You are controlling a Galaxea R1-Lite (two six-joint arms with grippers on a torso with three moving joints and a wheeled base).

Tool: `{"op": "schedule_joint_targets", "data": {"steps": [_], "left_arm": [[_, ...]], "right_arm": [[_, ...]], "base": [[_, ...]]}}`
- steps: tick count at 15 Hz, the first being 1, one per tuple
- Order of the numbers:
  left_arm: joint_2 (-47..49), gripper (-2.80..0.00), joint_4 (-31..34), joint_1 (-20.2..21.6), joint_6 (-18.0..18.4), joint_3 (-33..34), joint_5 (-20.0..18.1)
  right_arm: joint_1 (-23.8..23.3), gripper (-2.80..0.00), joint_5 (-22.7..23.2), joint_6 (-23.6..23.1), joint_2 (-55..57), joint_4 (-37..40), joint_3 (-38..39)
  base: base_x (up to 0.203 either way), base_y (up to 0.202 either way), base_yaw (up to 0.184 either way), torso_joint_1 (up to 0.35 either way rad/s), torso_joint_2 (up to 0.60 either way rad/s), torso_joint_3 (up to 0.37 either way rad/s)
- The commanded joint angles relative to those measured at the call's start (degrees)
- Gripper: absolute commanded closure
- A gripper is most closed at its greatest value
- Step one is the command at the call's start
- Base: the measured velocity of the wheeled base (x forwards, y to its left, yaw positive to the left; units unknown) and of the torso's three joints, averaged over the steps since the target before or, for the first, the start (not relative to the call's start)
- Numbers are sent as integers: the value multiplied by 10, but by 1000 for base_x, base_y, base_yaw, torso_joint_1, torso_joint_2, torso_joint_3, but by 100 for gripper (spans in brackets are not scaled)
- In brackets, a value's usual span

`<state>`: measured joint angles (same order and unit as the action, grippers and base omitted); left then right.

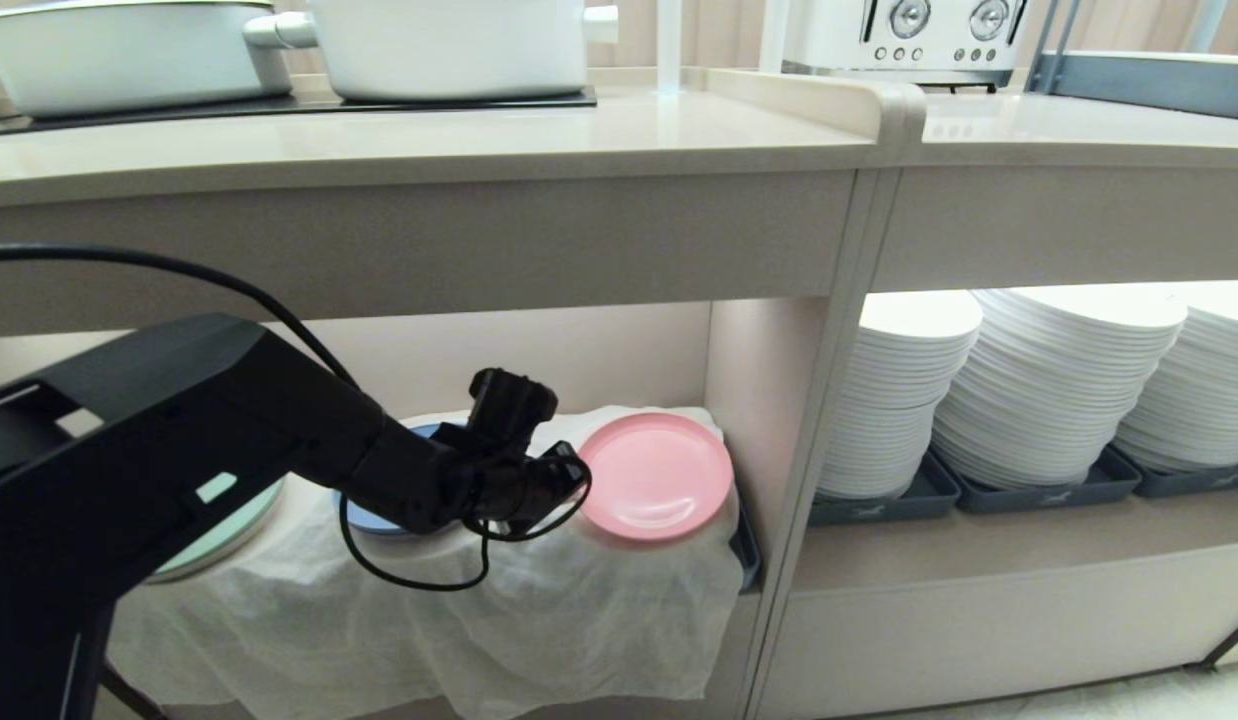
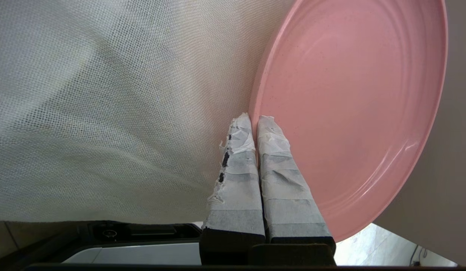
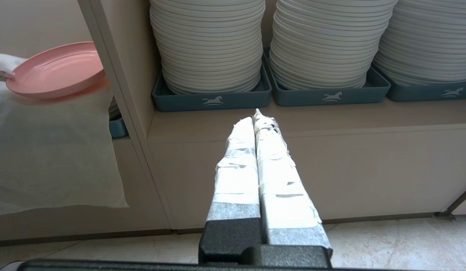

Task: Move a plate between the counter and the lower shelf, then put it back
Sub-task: Put the plate in the cupboard

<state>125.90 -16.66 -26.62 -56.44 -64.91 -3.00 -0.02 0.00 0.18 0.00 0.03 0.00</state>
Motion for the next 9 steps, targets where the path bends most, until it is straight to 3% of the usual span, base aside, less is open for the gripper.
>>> {"op": "schedule_joint_targets", "data": {"steps": [1,9], "left_arm": [[0,0,-1,0,-3,-1,0],[7,0,-3,0,-1,-2,13]], "right_arm": [[0,0,0,0,0,0,0],[0,0,0,0,0,0,0]], "base": [[0,0,0,0,0,0],[0,0,0,0,0,0]]}}
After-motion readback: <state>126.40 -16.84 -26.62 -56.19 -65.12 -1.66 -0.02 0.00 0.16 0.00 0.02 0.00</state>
